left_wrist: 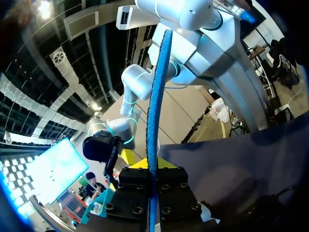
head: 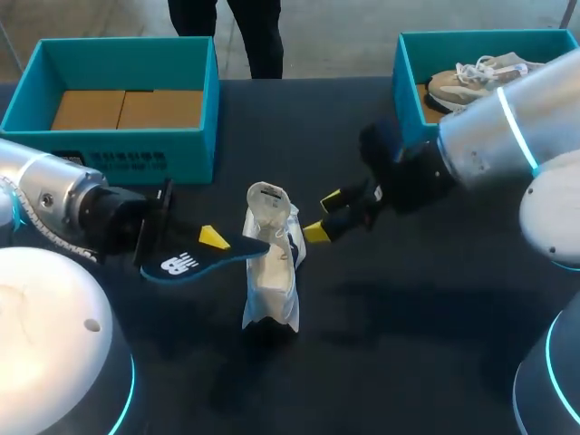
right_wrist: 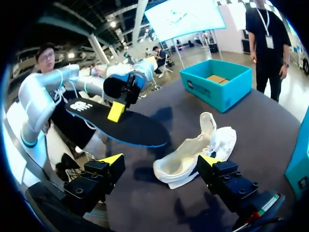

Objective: Take the shoe out of the shoebox, open the shoe tongue, remove and reinsert the insole, then place the shoe into the shoebox

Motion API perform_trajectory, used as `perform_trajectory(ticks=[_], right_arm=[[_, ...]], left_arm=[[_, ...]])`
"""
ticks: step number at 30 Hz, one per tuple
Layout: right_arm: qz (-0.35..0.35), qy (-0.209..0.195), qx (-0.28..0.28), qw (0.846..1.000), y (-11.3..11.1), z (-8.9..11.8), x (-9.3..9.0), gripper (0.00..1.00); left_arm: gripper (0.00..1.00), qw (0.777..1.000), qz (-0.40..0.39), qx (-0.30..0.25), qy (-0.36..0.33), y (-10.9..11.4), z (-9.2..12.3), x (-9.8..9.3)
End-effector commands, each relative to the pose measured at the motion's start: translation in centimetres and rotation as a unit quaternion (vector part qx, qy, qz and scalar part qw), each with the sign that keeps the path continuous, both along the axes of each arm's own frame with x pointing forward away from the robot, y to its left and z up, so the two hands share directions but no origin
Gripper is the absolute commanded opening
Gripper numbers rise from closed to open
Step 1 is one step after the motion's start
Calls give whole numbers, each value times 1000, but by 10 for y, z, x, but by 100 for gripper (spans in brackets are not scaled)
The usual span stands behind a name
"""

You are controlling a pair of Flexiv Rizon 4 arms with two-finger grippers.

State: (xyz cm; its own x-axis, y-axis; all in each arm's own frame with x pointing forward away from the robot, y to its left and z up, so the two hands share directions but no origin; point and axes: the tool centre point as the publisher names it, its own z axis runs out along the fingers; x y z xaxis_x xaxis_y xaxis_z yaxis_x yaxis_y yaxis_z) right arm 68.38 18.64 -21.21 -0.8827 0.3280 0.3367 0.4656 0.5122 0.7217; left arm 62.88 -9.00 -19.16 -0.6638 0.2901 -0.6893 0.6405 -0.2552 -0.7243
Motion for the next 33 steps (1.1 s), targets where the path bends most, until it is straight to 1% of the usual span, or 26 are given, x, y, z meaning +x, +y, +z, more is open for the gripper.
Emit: perform_trajectory(ticks=[1, 5, 7, 11, 13, 16, 18, 31, 32, 33], right_arm=[[-8, -100, -53, 994, -2, -6, -11, 100], [17, -138, -66, 988, -1, -8, -11, 100], [21, -149, -85, 985, 0, -9, -11, 100], [40, -168, -96, 980, 5, -12, -13, 100], [51, -168, -118, 977, 11, -14, -14, 100], [65, -161, -133, 976, 17, -17, -13, 100], [62, -157, -157, 973, 20, -18, -14, 100], [62, -157, -157, 973, 20, -18, -14, 100], [76, -167, -165, 969, 23, -20, -11, 100], [76, -168, -177, 967, 25, -23, -10, 100]], left_arm=[[0, 1000, 5, 0, -4, 2, -3, -4], [0, 1000, 7, -2, -5, 1, -5, -4], [0, 1000, 4, -4, -7, 0, -6, -3], [0, 1000, 7, -4, -8, -1, -9, 1], [0, 1000, 6, -4, -9, -1, -10, 1], [0, 1000, 6, -4, -8, 0, -13, 1], [0, 1000, 6, -3, -7, 0, -16, 0], [0, 1000, 19, 1, -3, 5, -20, -4], [0, 1000, 21, 0, -2, 6, -20, -4], [0, 1000, 22, 0, -1, 6, -21, -4]])
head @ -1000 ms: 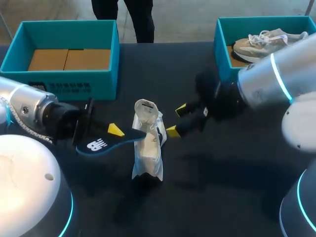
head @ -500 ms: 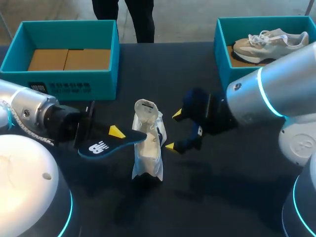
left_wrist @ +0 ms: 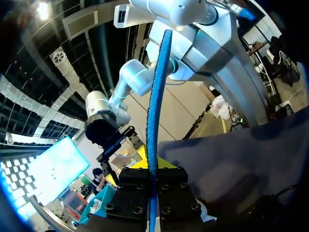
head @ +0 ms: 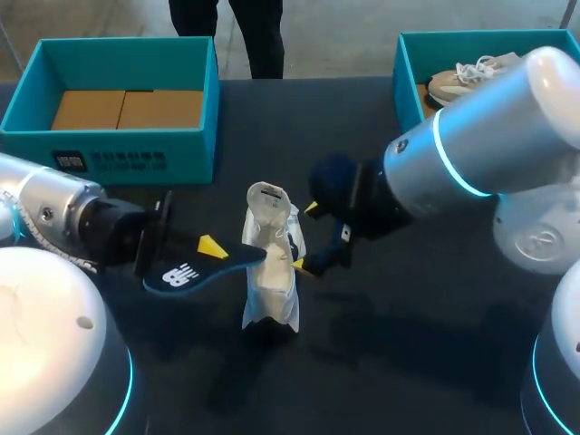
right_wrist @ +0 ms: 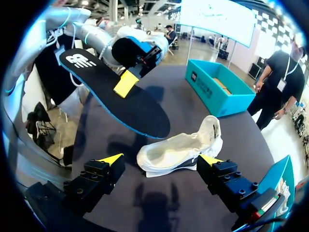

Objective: Take the shoe out of the shoebox, open the shoe tongue, remove and reinsert the insole, then place the shoe into the shoebox

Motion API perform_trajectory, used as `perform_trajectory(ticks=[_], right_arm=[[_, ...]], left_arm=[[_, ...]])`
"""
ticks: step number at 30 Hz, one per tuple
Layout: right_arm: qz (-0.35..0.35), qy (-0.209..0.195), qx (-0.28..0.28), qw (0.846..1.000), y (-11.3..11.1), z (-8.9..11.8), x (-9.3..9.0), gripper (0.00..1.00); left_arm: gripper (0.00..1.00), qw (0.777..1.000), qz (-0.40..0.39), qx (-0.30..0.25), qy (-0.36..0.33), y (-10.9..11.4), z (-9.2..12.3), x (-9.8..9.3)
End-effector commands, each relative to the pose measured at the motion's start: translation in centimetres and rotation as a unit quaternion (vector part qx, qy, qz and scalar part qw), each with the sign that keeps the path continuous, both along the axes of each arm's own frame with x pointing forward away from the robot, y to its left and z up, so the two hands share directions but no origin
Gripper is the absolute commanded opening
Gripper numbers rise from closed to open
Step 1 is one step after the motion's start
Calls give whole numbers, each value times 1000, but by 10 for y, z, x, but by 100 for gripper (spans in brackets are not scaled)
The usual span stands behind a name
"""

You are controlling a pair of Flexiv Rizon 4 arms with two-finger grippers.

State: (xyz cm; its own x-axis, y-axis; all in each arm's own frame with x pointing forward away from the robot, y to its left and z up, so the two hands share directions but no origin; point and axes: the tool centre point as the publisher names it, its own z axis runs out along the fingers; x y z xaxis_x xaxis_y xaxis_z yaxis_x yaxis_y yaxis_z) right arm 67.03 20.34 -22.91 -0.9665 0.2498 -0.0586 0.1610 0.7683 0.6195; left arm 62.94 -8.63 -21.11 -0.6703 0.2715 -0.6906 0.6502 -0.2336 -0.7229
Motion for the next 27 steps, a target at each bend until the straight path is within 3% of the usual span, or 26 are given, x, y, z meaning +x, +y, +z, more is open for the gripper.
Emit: perform_trajectory(ticks=[1, 18, 27], right_arm=[[18, -14, -31, 999, 9, -9, 5, 100], [100, -84, -101, 986, 6, -34, 20, 100], [105, -95, -128, 982, -5, -51, 27, 100]], left_arm=[[0, 1000, 8, -1, 2, 3, -2, -4], [0, 999, 37, 1, 24, 6, -8, -10], [0, 998, 51, 1, 33, 9, -11, -15]])
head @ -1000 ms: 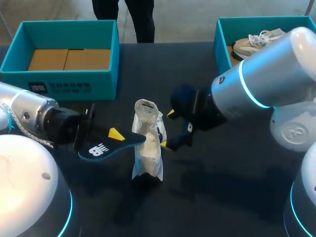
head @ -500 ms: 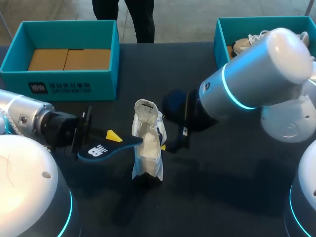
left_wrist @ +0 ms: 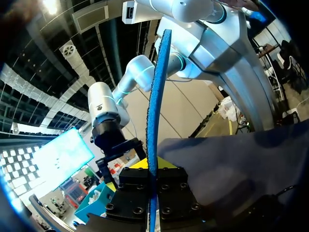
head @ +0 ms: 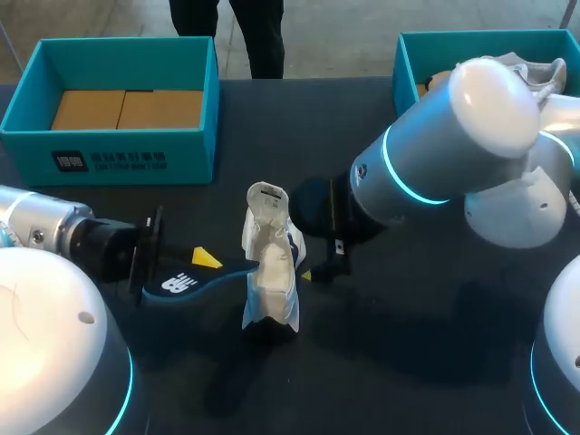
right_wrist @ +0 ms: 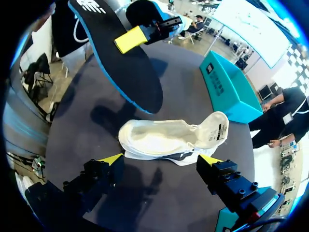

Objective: Take the shoe out of the shoebox, open the shoe tongue, remove and reinsert the insole, then place the shoe into the shoebox

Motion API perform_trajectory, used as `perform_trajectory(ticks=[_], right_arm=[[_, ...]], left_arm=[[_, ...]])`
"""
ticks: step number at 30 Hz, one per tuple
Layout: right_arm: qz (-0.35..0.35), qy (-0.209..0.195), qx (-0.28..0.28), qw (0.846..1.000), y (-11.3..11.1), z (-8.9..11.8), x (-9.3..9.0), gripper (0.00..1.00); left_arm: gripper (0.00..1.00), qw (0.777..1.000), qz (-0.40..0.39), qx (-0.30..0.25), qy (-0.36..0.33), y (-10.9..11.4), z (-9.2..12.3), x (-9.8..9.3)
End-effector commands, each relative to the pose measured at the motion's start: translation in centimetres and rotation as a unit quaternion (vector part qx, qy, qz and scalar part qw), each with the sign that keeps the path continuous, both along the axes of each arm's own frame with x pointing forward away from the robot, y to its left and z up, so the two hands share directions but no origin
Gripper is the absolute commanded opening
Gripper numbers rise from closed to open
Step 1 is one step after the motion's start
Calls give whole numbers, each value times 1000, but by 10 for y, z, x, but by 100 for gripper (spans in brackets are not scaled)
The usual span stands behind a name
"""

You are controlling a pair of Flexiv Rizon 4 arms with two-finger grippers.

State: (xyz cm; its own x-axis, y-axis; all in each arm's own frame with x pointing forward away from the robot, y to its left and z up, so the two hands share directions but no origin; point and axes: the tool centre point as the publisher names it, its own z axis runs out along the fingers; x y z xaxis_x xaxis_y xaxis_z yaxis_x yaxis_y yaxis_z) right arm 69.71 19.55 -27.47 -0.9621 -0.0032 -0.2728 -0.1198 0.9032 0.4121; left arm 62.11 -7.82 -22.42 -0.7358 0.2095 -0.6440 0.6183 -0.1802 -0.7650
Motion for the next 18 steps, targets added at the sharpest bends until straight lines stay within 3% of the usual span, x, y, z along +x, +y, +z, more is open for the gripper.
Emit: perform_trajectory(ticks=[1, 3, 18], right_arm=[[-1, -4, -14, 1000, 3, -6, 1, 100], [-21, 0, -42, 999, 5, -8, 2, 100], [-21, 0, -42, 999, 5, -8, 2, 100]], left_arm=[[0, 1000, 8, 2, 0, 1, 2, -7], [0, 1000, 10, 2, 0, 0, 2, -8], [0, 1000, 21, 5, 3, 3, 0, -8]])
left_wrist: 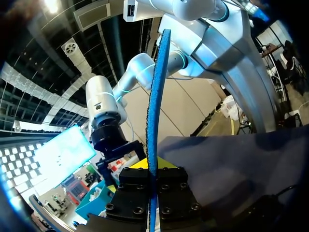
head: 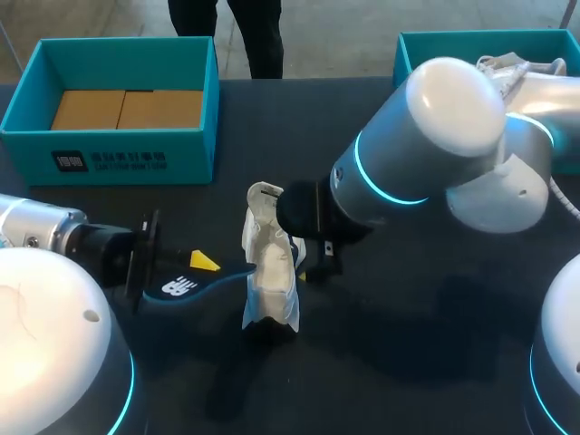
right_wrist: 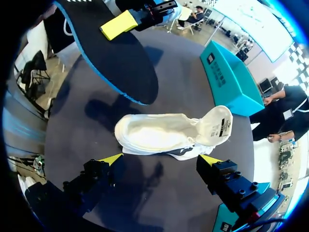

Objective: Take the shoe out of the shoebox, open the shoe tongue, remove and reinsert the insole, then place the shoe into the shoebox

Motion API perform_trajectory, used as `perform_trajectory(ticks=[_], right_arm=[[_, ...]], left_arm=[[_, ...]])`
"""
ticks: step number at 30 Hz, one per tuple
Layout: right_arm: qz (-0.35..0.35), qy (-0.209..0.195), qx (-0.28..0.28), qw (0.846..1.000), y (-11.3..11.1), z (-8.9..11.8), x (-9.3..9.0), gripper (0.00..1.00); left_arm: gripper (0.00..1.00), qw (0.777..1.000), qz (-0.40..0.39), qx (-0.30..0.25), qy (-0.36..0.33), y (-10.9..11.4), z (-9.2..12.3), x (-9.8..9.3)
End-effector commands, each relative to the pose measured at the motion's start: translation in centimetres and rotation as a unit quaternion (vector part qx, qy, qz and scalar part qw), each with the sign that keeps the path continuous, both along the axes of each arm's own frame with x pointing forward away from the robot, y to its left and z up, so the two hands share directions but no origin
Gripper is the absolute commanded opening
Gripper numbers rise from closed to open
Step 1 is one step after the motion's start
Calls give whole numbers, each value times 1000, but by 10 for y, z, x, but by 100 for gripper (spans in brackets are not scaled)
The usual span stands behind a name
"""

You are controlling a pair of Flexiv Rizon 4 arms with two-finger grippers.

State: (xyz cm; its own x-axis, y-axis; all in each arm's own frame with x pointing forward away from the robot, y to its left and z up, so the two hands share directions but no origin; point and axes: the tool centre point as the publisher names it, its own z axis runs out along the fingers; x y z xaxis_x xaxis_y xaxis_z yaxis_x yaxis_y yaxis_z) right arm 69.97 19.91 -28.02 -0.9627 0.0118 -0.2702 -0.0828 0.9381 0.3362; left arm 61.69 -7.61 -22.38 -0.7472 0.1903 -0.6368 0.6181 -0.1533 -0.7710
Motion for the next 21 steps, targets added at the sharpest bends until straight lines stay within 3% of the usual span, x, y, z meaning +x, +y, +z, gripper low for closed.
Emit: perform_trajectory(ticks=[1, 12, 21], right_arm=[[-7, -2, 0, 1000, -2, -3, -1, 100], [-12, -4, 21, 1000, -36, -8, -5, 100], [14, 4, 8, 1000, -38, -19, -3, 100]], left_arm=[[0, 1000, 5, 0, -1, 1, 0, -4], [0, 1000, 16, -4, -6, -6, 3, 0], [0, 1000, 21, -2, 0, -14, -2, 5]])
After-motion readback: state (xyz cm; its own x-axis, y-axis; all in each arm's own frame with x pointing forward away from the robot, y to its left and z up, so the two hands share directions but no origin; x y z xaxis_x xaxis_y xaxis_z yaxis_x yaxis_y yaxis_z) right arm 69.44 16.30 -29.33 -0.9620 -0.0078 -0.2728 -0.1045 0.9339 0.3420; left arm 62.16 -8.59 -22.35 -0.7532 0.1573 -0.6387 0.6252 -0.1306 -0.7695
